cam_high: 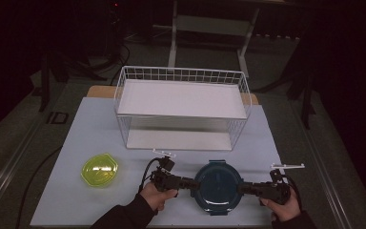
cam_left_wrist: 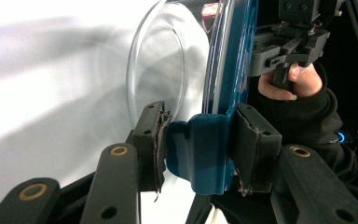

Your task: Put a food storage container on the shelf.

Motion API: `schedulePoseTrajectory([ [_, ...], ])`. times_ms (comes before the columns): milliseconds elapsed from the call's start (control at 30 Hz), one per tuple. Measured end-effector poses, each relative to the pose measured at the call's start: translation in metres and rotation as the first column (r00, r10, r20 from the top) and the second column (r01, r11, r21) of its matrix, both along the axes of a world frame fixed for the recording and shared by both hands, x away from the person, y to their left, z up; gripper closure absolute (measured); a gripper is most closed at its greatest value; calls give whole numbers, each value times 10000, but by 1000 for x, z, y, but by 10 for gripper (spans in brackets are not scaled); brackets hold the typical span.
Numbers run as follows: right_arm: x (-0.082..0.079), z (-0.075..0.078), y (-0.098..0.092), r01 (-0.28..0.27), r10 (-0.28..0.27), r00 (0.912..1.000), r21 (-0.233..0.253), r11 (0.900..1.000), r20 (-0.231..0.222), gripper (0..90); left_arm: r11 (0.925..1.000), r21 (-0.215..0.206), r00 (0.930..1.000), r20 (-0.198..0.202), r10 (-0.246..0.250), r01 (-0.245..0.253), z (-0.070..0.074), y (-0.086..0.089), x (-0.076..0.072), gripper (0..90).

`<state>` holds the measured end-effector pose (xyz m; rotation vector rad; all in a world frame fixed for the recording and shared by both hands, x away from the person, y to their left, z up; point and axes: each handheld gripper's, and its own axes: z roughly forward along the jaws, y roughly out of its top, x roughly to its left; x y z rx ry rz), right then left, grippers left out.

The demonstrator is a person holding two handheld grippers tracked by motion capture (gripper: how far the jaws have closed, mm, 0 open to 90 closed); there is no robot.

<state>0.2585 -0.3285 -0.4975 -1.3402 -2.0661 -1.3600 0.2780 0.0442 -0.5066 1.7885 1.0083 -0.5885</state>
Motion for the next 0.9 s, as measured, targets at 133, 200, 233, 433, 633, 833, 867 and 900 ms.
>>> schedulePoseTrajectory([
  [133, 1, 2, 4, -30, 31, 9999, 121, 9999, -123, 564, 10000, 16, 9999, 81, 88, -88, 6, 4, -1, 573],
  [200, 1, 5, 6, -71, 72, 10000, 167, 9998, -43, 565, 9999, -4, 9997, 177, 154, -154, 11, 7, -1, 572],
  [233, 2, 7, 7, -77, 78, 10000, 201, 9998, -26, 565, 9998, -29, 9995, 222, 214, -213, 14, 7, -1, 573],
  [433, 6, 25, 16, -143, 136, 9996, 297, 9995, 235, 566, 9985, -207, 9966, 630, 522, -510, 35, 17, 1, 572],
  [633, 15, 41, 26, -174, 153, 9987, 417, 9990, 487, 566, 9970, -247, 9919, 1027, 751, -729, 54, 28, 7, 572],
  [833, 25, 59, 37, -267, 239, 9970, 365, 9990, 738, 565, 9937, -412, 9860, 1264, 1088, -1044, 71, 40, 12, 571],
  [867, 27, 62, 40, -249, 217, 9968, 407, 9989, 773, 565, 9931, -419, 9838, 1380, 1142, -1094, 76, 42, 12, 571],
  [900, 29, 66, 42, -301, 267, 9962, 405, 9987, 824, 566, 9930, -411, 9826, 1452, 1158, -1110, 80, 45, 13, 571],
])
